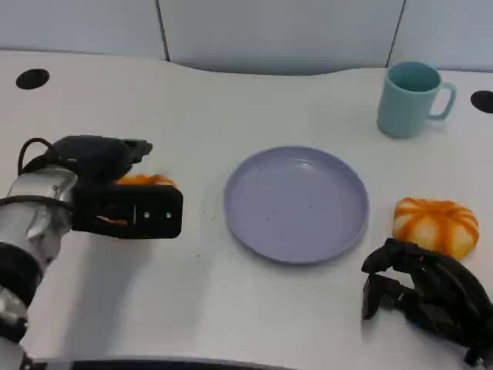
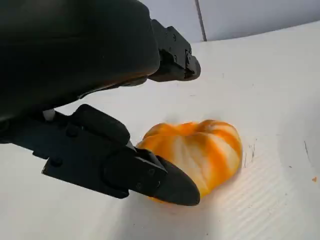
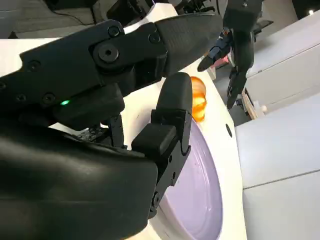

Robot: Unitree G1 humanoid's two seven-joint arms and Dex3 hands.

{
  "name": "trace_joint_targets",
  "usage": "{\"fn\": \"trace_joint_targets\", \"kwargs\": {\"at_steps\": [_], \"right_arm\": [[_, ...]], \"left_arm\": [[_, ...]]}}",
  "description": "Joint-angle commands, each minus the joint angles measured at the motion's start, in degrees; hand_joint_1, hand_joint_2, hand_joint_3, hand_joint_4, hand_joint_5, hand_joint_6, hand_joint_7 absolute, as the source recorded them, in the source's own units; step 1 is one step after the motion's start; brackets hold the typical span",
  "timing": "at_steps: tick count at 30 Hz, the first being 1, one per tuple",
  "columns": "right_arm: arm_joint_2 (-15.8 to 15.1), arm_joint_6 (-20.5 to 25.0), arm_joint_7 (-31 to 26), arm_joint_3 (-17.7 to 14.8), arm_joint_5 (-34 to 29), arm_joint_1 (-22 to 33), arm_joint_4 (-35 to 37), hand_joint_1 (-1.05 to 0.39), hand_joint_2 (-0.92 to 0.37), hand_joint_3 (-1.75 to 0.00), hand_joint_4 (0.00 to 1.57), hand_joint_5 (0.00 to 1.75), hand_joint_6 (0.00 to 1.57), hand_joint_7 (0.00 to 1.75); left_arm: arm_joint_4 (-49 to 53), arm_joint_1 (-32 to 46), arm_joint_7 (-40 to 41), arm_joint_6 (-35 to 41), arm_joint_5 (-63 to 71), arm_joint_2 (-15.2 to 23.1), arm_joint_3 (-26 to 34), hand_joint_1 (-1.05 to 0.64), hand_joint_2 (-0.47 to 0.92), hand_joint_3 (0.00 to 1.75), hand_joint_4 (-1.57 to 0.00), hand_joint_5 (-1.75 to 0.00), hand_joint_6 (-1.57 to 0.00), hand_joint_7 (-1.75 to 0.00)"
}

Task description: Grasp the bread from the table and place it into the plate.

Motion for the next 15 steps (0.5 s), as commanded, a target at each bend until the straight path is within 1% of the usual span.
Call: {"fn": "trace_joint_targets", "kwargs": {"at_steps": [1,3,6,8,13,15], "right_arm": [[-1.1,1.1,-0.1,-0.3,-0.6,2.1,1.9,-0.50,-0.92,-0.12,0.59,1.56,0.78,0.89],[-0.9,0.4,-0.1,-0.3,-0.7,2.3,1.7,-0.50,-0.92,-0.12,0.60,1.56,0.78,0.89],[-0.9,0.7,-0.4,-0.1,-0.8,2.6,1.1,-0.52,-0.92,-0.12,0.60,1.57,0.77,0.89],[-0.8,1.3,-0.4,-0.1,-0.5,2.7,0.6,-0.52,-0.92,-0.11,0.60,1.58,0.77,0.90],[-0.6,0.4,-0.2,-0.1,-0.5,3.6,-0.3,-0.51,-0.92,-0.12,0.60,1.57,0.77,0.90],[-0.5,1.2,0.2,-0.5,0.1,3.4,0.3,-0.51,-0.92,-0.12,0.61,1.56,0.78,0.89]], "left_arm": [[7.0,-3.8,2.1,-0.3,-0.5,-1.7,-1.4,-0.87,0.77,0.00,-0.12,-0.03,-0.18,0.00],[9.9,-5.0,2.5,0.1,-0.6,-2.7,-1.9,-0.85,0.75,0.00,-0.13,-0.04,-0.15,0.00],[13.1,-6.4,1.9,1.4,-0.9,-4.0,-2.6,-0.84,0.74,0.00,-0.12,-0.03,-0.12,0.00],[14.3,-6.9,1.5,2.1,-1.2,-4.6,-2.8,-0.84,0.74,0.00,-0.11,-0.03,-0.11,0.00],[16.4,-7.6,0.2,3.5,-1.6,-5.5,-3.6,-0.82,0.73,0.00,-0.09,-0.02,-0.13,-0.01],[17.1,-7.7,-0.1,3.8,-1.8,-5.7,-3.7,-0.83,0.73,0.00,-0.09,-0.02,-0.13,-0.01]]}}
